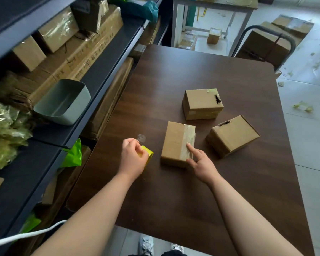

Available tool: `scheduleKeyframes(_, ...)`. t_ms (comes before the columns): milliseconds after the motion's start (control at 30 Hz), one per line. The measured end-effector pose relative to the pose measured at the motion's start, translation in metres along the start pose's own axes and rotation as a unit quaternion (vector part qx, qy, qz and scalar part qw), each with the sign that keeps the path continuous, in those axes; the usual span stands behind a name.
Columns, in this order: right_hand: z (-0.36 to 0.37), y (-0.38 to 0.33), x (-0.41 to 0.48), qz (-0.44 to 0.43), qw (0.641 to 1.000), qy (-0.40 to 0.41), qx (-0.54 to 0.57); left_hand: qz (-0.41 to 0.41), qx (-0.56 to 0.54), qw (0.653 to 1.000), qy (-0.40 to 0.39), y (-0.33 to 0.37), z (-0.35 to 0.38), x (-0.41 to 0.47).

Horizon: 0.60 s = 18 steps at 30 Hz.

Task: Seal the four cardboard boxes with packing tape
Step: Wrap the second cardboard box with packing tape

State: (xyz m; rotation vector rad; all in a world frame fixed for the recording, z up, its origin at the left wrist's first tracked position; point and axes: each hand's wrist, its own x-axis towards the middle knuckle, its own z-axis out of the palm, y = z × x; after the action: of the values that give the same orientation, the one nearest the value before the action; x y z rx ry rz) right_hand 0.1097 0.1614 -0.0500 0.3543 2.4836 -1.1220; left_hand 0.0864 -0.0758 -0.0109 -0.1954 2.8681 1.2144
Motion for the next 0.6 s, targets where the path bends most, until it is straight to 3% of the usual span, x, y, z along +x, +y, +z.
scheduleKeyframes(167, -0.004, -0.005, 0.004, 0.013, 0.994, 0.008, 0.104, 0.056, 0.079, 0.994, -0.051, -0.019, -0.010, 0.015)
scheduleKeyframes(300, -0.004, -0.009, 0.014, 0.029, 0.996, 0.018, 0.087, 0.073, 0.203, 0.967, -0.134, -0.034, -0.004, 0.020)
scheduleKeyframes(467, -0.008, -0.010, 0.016, 0.020, 0.998, 0.003, 0.065, 0.008, 0.238, 0.948, -0.211, -0.047, 0.011, 0.015)
scheduleKeyframes(533, -0.010, -0.007, 0.015, 0.014, 0.998, -0.003, 0.058, 0.001, 0.256, 0.948, -0.189, -0.045, 0.014, 0.013)
scheduleKeyframes(600, -0.012, -0.004, 0.013, 0.007, 0.999, -0.012, 0.052, 0.019, 0.236, 0.965, -0.112, -0.037, 0.017, 0.013)
